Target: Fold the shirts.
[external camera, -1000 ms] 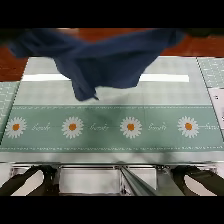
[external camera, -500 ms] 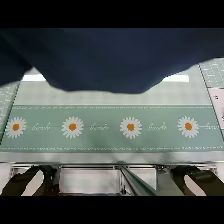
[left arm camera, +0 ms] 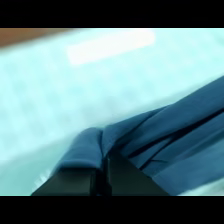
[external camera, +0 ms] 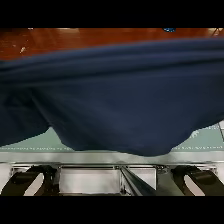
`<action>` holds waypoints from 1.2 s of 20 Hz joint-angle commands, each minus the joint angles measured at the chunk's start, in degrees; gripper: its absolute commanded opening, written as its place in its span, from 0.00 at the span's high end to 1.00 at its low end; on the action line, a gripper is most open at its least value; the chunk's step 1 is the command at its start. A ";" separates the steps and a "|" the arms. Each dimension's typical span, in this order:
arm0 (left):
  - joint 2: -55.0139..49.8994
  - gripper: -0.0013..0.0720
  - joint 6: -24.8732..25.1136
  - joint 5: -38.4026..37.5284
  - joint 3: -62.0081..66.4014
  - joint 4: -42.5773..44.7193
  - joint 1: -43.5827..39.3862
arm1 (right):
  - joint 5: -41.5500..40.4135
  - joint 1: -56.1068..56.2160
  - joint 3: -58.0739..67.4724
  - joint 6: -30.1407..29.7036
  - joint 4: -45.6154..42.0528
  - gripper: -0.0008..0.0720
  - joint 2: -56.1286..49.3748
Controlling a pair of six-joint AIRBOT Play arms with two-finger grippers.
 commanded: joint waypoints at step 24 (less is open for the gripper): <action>-74.64 0.38 3.41 39.30 16.52 -12.50 -1.09 | -49.16 -14.62 -16.26 -4.17 39.93 0.82 -60.41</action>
